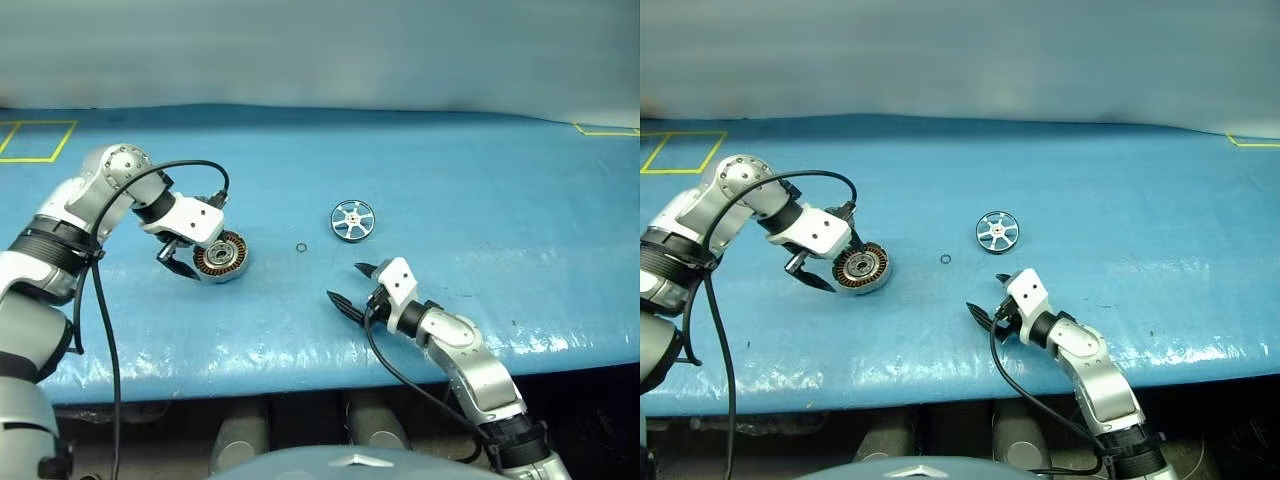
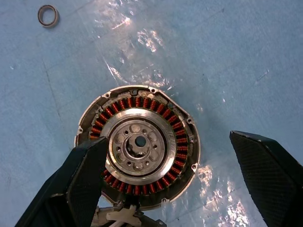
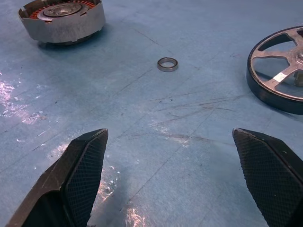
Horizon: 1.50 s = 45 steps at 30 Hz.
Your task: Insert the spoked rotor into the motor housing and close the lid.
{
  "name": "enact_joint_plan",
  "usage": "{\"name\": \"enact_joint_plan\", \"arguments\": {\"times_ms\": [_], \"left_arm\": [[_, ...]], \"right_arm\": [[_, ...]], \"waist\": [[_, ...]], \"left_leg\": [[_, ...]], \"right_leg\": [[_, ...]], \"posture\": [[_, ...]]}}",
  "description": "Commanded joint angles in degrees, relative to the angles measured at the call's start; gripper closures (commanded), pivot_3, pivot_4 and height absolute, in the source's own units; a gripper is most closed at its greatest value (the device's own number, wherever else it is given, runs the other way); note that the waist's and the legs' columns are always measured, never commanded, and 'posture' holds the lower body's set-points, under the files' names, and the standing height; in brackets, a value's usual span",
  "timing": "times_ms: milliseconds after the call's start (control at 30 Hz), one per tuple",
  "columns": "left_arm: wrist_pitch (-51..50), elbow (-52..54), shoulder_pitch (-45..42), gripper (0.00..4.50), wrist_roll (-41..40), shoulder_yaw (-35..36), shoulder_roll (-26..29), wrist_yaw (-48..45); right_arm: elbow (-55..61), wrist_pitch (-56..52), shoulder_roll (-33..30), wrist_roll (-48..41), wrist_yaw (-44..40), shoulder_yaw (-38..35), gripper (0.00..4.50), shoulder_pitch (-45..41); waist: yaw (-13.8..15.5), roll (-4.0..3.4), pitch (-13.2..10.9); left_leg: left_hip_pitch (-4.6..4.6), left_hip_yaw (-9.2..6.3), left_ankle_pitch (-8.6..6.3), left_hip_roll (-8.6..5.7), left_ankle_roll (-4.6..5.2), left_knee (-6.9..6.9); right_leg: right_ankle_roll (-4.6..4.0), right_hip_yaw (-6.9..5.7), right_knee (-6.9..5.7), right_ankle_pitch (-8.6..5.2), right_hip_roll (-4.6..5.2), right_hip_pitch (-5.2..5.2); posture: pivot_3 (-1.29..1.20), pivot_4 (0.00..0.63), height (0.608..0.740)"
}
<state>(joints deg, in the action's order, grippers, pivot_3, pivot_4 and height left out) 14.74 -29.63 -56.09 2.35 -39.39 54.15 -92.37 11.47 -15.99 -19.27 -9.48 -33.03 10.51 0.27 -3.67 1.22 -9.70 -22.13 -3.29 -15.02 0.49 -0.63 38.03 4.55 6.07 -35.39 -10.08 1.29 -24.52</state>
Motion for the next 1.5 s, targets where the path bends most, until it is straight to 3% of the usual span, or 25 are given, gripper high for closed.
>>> {"name": "enact_joint_plan", "arguments": {"times_ms": [33,500,800,1500], "left_arm": [[1.08,-0.26,0.99,0.00,0.49,-0.47,1.39,-0.13],[0.78,-0.80,6.57,0.00,3.74,5.49,-0.94,0.27],[-6.13,2.64,5.85,0.00,-0.17,12.45,-2.21,-0.08],[-1.05,-2.70,7.96,0.00,8.45,11.89,-4.13,0.24]], "right_arm": [[2.59,1.02,-0.34,-0.25,0.40,-1.31,0.06,0.09],[3.71,-0.80,-1.34,-0.53,-0.60,-0.40,0.06,-0.31],[3.15,-1.78,-2.00,-0.94,-1.68,-0.79,0.06,-0.24],[3.63,-1.68,-2.17,-1.17,-1.72,-1.37,0.06,-0.48]], "waist": [[-0.01,0.00,0.00],[0.02,0.03,0.01],[0.02,0.04,0.00],[0.00,0.05,0.01]], "left_leg": [[0.01,0.00,0.00,0.00,0.00,0.02],[0.20,-0.08,0.01,0.00,0.02,0.15],[0.18,-0.09,0.01,0.00,0.02,0.15],[0.19,-0.08,0.01,0.00,0.02,0.16]], "right_leg": [[-0.01,0.00,-0.05,-0.01,0.00,0.00],[-0.17,0.02,-0.58,-0.23,-0.09,0.01],[-0.17,0.02,-0.57,-0.23,-0.09,0.01],[-0.17,0.02,-0.58,-0.22,-0.09,0.02]], "posture": [[0.00,0.150,0.740],[0.00,0.150,0.740],[0.00,0.150,0.740],[0.00,0.150,0.740]]}}
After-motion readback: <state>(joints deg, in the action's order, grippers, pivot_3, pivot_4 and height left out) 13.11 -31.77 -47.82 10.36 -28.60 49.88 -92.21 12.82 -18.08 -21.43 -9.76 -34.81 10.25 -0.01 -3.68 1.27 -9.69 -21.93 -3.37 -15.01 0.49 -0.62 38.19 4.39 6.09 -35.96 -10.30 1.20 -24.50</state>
